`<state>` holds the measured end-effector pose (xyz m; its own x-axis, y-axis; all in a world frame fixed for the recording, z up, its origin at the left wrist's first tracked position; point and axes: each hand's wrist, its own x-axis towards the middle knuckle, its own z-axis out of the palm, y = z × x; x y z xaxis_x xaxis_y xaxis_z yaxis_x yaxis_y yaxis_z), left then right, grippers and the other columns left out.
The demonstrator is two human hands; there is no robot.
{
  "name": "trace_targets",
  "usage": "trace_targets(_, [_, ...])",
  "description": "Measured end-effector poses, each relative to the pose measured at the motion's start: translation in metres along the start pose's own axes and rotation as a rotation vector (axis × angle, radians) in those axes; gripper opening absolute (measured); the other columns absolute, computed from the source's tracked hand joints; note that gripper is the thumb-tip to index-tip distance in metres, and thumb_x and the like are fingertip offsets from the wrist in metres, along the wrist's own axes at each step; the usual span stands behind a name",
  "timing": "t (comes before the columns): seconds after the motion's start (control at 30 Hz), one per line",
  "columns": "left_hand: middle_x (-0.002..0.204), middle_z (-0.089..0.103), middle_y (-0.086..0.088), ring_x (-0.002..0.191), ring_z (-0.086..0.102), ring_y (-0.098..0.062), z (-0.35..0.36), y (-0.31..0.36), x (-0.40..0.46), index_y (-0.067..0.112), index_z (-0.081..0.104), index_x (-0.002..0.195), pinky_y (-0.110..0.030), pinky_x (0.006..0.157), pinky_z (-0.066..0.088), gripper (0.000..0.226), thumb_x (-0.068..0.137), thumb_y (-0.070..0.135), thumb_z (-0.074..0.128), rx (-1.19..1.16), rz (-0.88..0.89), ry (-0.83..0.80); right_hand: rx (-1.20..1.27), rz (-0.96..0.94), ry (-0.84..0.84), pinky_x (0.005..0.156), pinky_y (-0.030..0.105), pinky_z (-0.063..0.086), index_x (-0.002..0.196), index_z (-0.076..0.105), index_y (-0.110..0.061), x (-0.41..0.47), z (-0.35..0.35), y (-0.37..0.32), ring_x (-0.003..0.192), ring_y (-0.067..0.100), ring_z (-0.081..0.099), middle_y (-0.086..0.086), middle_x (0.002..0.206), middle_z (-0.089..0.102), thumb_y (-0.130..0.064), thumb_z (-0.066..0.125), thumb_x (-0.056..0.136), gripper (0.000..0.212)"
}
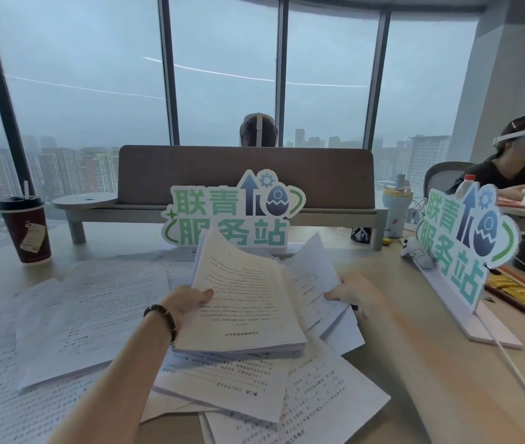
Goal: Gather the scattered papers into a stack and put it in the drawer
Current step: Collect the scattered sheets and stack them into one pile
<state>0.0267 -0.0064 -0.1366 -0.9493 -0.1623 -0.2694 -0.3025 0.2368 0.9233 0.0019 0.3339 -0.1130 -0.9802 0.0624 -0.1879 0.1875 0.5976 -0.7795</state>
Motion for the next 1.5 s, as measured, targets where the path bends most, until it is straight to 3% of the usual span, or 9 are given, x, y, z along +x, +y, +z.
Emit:
trace_targets(0.1, [0.109, 0.071, -0.021, 0.100, 0.068, -0.040, 0.000, 0.000, 0.001, 0.002, 0.065, 0.113, -0.058, 0.093, 0.053, 0.026, 0.094, 0.019, 0.066, -0.001, 0.005, 0.001, -0.084, 0.036, -0.079, 0.092, 0.046, 0.057, 0.118, 0.064, -0.007, -0.002, -0.006, -0.002, 0.101, 0.032, 0.066, 0.013, 0.113, 0.067, 0.003, 0.069, 0.076, 0.043])
trace_targets(0.2, [0.110, 0.070, -0.023, 0.100, 0.068, -0.041, -0.001, -0.001, 0.003, 0.000, 0.063, 0.116, -0.057, 0.092, 0.053, 0.030, 0.094, 0.020, 0.066, 0.015, 0.005, 0.006, -0.097, 0.071, -0.085, 0.093, 0.041, 0.056, 0.121, 0.062, -0.011, -0.006, -0.005, -0.003, 0.104, 0.030, 0.065, 0.012, 0.115, 0.066, -0.007, 0.069, 0.084, 0.037])
trace_targets(0.3, [0.110, 0.070, -0.021, 0.100, 0.068, -0.040, -0.002, -0.002, 0.006, 0.001, 0.063, 0.117, -0.057, 0.093, 0.053, 0.033, 0.093, 0.023, 0.068, 0.041, -0.002, 0.005, 0.017, 0.109, -0.086, 0.082, 0.034, 0.056, 0.117, 0.063, -0.009, -0.004, -0.001, -0.001, 0.103, 0.027, 0.067, 0.012, 0.115, 0.068, -0.021, 0.073, 0.090, 0.031])
trace_targets(0.43, [0.110, 0.071, -0.021, 0.100, 0.068, -0.041, -0.003, -0.003, 0.008, 0.001, 0.064, 0.117, -0.058, 0.092, 0.053, 0.035, 0.092, 0.024, 0.068, 0.054, 0.001, 0.001, 0.040, 0.112, -0.083, 0.068, 0.029, 0.053, 0.114, 0.063, -0.009, 0.002, -0.005, 0.000, 0.094, 0.024, 0.065, 0.010, 0.113, 0.068, -0.020, 0.071, 0.091, 0.026])
trace_targets(0.63, [0.112, 0.070, -0.022, 0.100, 0.068, -0.041, -0.003, -0.003, 0.008, 0.000, 0.062, 0.120, -0.058, 0.091, 0.053, 0.037, 0.092, 0.023, 0.068, 0.051, 0.007, -0.006, 0.035, 0.145, -0.284, 0.092, 0.047, 0.056, 0.126, 0.059, -0.008, 0.002, -0.016, 0.007, 0.111, 0.033, 0.066, 0.014, 0.124, 0.066, 0.009, 0.065, 0.083, 0.047])
trace_targets(0.73, [0.113, 0.069, -0.022, 0.101, 0.068, -0.041, -0.002, -0.002, 0.008, 0.000, 0.061, 0.120, -0.058, 0.092, 0.053, 0.037, 0.093, 0.023, 0.068, 0.060, 0.004, -0.007, 0.114, 0.119, -0.267, 0.094, 0.050, 0.055, 0.125, 0.060, -0.008, -0.002, -0.011, 0.004, 0.105, 0.032, 0.070, 0.015, 0.117, 0.071, -0.007, 0.072, 0.087, 0.039])
trace_targets(0.87, [0.111, 0.070, -0.021, 0.100, 0.068, -0.041, -0.002, -0.002, 0.007, 0.001, 0.063, 0.119, -0.058, 0.092, 0.053, 0.034, 0.093, 0.023, 0.067, 0.051, -0.004, -0.013, 0.215, 0.078, -0.154, 0.076, 0.040, 0.059, 0.106, 0.063, -0.005, -0.008, -0.005, -0.002, 0.086, 0.029, 0.070, 0.015, 0.097, 0.071, -0.015, 0.070, 0.091, 0.019])
trace_targets(1.13, [0.112, 0.070, -0.021, 0.101, 0.068, -0.041, 0.001, -0.001, 0.005, 0.002, 0.062, 0.120, -0.058, 0.093, 0.052, 0.035, 0.093, 0.025, 0.066, 0.040, -0.027, -0.016, 0.379, -0.053, -0.065, 0.050, 0.030, 0.056, 0.096, 0.069, 0.000, -0.020, -0.017, -0.034, 0.060, 0.026, 0.072, 0.014, 0.076, 0.074, -0.013, 0.073, 0.089, 0.015])
trace_targets(1.5, [0.116, 0.068, -0.023, 0.105, 0.066, -0.041, -0.001, -0.003, 0.009, 0.000, 0.060, 0.123, -0.059, 0.096, 0.050, 0.042, 0.094, 0.029, 0.065, 0.069, -0.028, -0.031, 0.280, -0.332, -0.077, 0.071, 0.034, 0.059, 0.092, 0.069, -0.007, -0.044, -0.062, -0.118, 0.078, 0.023, 0.072, 0.011, 0.097, 0.074, -0.023, 0.072, 0.089, 0.017])
